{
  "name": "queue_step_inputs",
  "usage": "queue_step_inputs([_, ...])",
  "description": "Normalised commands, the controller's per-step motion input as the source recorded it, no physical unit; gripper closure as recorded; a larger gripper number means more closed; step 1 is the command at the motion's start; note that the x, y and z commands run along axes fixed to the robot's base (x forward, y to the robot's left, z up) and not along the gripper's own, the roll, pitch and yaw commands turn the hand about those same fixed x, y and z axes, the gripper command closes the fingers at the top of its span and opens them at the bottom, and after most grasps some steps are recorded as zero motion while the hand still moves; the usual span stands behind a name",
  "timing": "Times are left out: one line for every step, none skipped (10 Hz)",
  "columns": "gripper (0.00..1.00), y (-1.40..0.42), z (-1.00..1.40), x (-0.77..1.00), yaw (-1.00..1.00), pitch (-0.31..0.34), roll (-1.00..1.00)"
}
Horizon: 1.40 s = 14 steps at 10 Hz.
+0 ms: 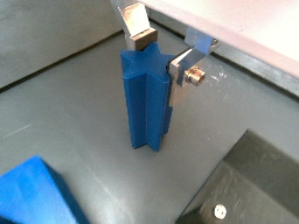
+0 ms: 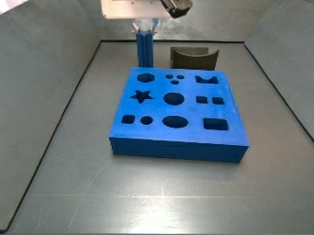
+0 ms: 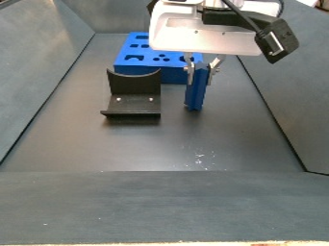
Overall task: Pick up the star object. Move to above the board. Insert the star object.
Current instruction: Move to above the board.
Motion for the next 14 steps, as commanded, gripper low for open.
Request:
queue_step_inputs([1.00,0.05,1.00,-0.22,0.09,0.124,0.13])
queue_step_inputs([1.00,0.05,1.00,-0.22,0.10,0.106,0.13])
queue_step_inputs([1.00,0.04,1.00,-0.21,0.08,0.075,0.14])
queue_step_inputs([1.00,0.04,1.00,-0.20,0.07,0.062,0.14])
queue_step_inputs([1.00,0.03,1.00,-0.18,0.05,0.058,0.15])
queue_step_inputs([1.00,0.03,1.00,-0.18,0.04,0.056,0.15])
queue_step_inputs([1.00,0.03,1.00,-0.17,0.03,0.045,0.15])
queue_step_inputs([1.00,0.02,1.00,-0.16,0.03,0.041,0.15])
queue_step_inputs([1.00,0.02,1.00,-0.15,0.03,0.037,0.15])
queue_step_inputs([1.00,0.02,1.00,-0.15,0.03,0.036,0.14])
queue_step_inputs([1.00,0.02,1.00,-0.13,0.02,0.032,0.11])
queue_step_inputs([1.00,0.02,1.00,-0.13,0.02,0.032,0.10])
queue_step_inputs([1.00,0.02,0.97,-0.11,0.02,0.034,0.10])
queue_step_inputs([1.00,0.02,0.81,-0.08,0.02,0.044,0.09])
